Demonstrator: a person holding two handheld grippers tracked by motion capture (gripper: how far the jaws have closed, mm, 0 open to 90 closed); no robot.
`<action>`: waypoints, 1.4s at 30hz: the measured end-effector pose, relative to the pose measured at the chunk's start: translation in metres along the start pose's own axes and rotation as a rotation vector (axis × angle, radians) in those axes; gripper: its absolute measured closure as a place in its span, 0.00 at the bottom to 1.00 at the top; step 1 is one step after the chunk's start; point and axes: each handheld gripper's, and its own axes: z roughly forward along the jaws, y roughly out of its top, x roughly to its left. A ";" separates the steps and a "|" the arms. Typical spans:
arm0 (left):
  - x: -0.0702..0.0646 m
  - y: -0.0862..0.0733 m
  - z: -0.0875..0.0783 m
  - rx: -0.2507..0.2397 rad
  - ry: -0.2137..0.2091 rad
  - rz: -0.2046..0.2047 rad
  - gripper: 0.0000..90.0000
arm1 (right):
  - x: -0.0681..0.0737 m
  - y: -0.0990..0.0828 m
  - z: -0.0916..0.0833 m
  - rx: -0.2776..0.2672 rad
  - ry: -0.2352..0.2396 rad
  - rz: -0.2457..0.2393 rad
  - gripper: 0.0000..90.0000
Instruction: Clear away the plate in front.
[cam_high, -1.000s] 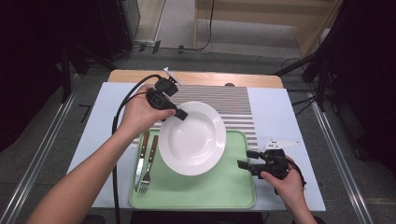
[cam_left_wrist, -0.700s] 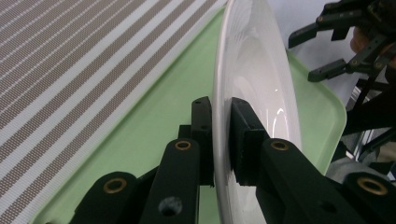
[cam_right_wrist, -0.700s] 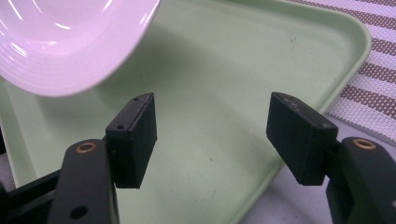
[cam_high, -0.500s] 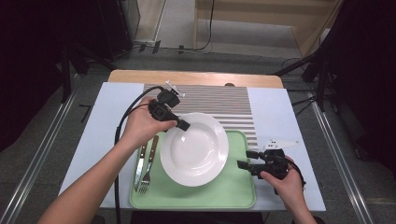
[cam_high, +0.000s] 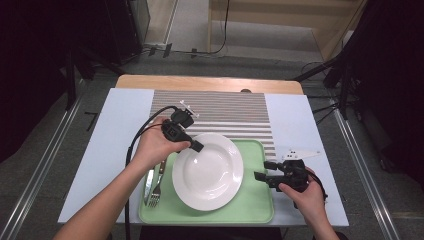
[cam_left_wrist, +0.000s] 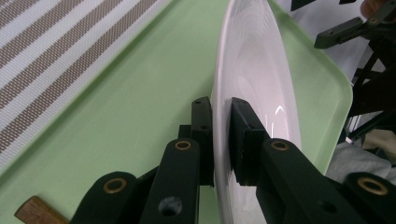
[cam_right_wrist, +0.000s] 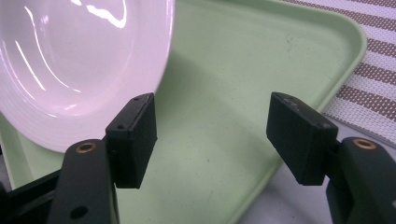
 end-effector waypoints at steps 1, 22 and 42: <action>0.002 0.000 0.001 0.007 -0.003 0.001 0.89 | 0.000 0.000 0.000 0.000 0.000 0.001 0.36; 0.024 -0.009 0.020 -0.015 -0.049 -0.033 0.87 | 0.002 0.000 0.003 0.008 0.009 -0.006 0.36; 0.044 -0.021 0.043 -0.070 -0.008 -0.033 0.78 | 0.002 -0.001 0.004 0.015 0.007 -0.004 0.36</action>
